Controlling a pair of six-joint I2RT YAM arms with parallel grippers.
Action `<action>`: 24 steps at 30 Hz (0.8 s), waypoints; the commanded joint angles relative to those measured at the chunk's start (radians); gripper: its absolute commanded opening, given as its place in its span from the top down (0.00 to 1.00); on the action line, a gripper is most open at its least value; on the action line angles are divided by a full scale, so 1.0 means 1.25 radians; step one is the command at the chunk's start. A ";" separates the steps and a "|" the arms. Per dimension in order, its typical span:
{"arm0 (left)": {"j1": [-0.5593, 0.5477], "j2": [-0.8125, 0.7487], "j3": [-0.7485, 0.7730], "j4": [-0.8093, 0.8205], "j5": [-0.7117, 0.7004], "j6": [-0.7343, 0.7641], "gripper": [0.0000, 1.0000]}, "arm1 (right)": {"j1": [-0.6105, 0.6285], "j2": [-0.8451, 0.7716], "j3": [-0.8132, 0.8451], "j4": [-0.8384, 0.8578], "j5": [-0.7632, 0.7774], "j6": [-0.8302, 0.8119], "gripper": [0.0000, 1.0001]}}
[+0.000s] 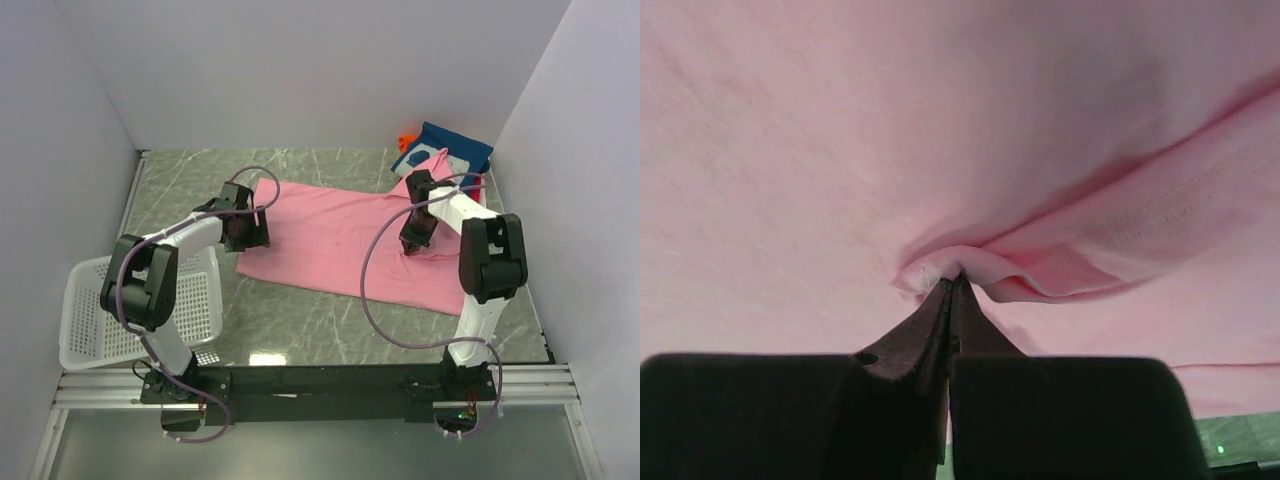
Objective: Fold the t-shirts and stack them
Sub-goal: Fold the tshirt
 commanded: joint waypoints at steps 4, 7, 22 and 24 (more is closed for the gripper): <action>-0.002 0.017 0.038 -0.013 -0.015 0.017 0.24 | 0.015 0.041 0.092 -0.033 0.022 -0.030 1.00; -0.002 0.023 0.042 -0.017 -0.016 0.016 0.25 | 0.018 0.054 0.125 -0.041 0.020 -0.036 1.00; -0.002 -0.011 0.086 -0.050 -0.020 -0.001 0.24 | 0.020 -0.027 0.153 0.005 -0.046 -0.049 0.40; -0.003 -0.021 0.103 -0.050 -0.020 -0.002 0.23 | 0.020 -0.056 0.139 0.010 -0.046 -0.043 0.37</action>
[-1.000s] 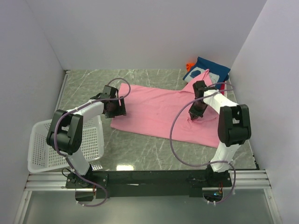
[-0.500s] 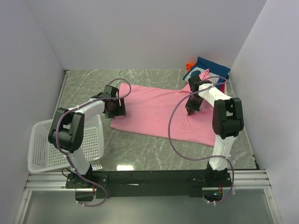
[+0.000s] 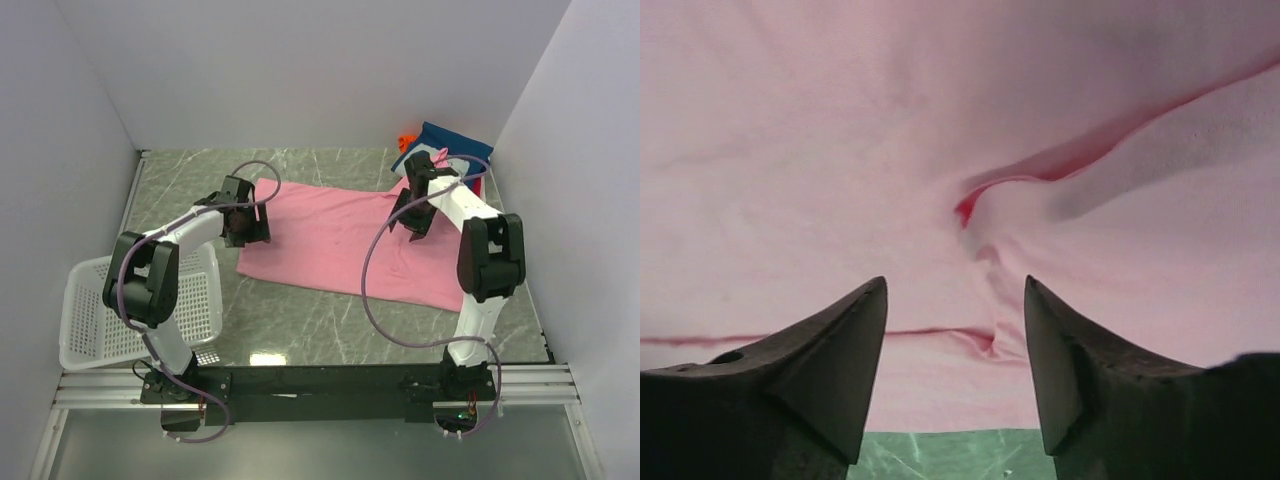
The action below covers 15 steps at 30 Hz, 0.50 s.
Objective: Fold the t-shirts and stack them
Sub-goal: Fold the tshirt
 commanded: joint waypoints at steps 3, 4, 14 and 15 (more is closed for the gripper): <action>-0.006 -0.041 0.063 0.013 -0.011 -0.005 0.23 | 0.003 -0.157 -0.067 0.045 -0.009 0.016 0.34; -0.009 -0.035 0.067 0.015 -0.011 -0.005 0.23 | 0.003 -0.186 -0.090 0.062 -0.009 0.019 0.32; -0.036 0.069 0.115 0.034 0.037 -0.012 0.25 | -0.017 -0.254 -0.350 0.197 -0.091 0.026 0.28; -0.036 0.075 0.115 0.038 0.038 -0.016 0.25 | -0.017 -0.248 -0.366 0.212 -0.095 0.026 0.28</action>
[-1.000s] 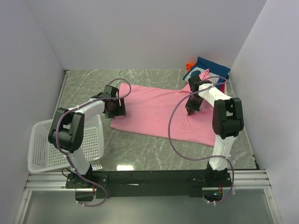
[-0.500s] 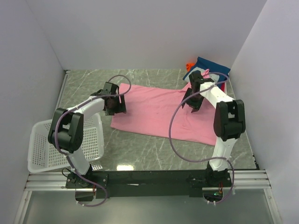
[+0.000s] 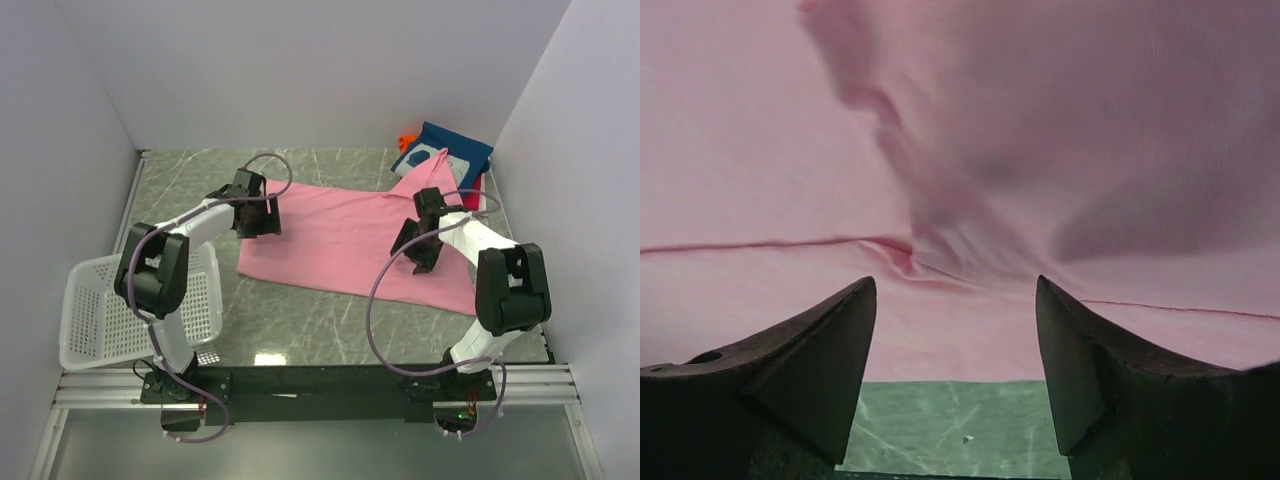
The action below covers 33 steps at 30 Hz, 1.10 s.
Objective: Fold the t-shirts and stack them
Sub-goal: Fold the tshirt
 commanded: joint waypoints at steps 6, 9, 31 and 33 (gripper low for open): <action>-0.004 0.054 0.005 0.008 0.001 0.004 0.25 | -0.010 0.056 -0.037 0.061 -0.048 -0.008 0.29; -0.004 0.047 -0.021 0.005 -0.003 -0.005 0.25 | -0.010 0.056 -0.061 0.046 -0.065 -0.003 0.29; -0.006 -0.121 -0.233 -0.078 -0.049 -0.063 0.28 | -0.010 -0.310 -0.390 -0.038 -0.096 0.121 0.29; -0.004 -0.145 -0.249 -0.087 -0.056 -0.070 0.28 | -0.010 -0.356 -0.413 -0.057 -0.092 0.129 0.29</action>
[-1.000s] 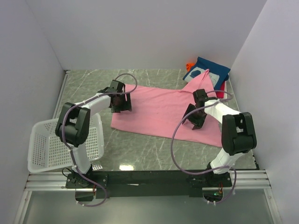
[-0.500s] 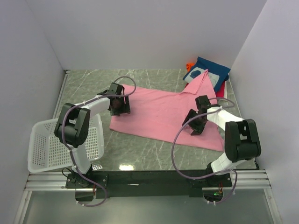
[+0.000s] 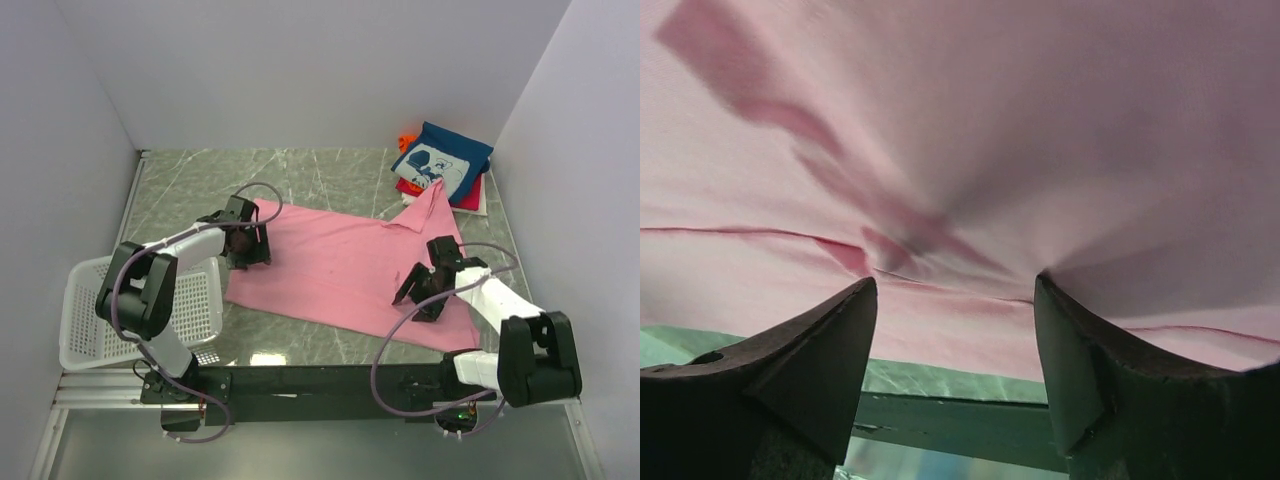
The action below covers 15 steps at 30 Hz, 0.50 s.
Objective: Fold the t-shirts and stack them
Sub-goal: Fold the tshirt
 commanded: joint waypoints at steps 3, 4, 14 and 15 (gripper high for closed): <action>0.002 -0.074 -0.066 -0.072 -0.045 -0.021 0.28 | 0.004 -0.111 -0.059 -0.109 0.035 0.030 0.29; 0.002 -0.084 -0.077 -0.071 -0.042 -0.022 0.28 | 0.003 -0.128 -0.063 -0.114 0.034 0.033 0.29; -0.016 -0.109 0.013 -0.054 -0.016 -0.002 0.28 | 0.003 -0.165 0.069 -0.174 0.108 0.017 0.29; -0.017 -0.095 0.025 -0.054 -0.016 0.000 0.27 | 0.000 -0.159 0.085 -0.172 0.122 0.019 0.29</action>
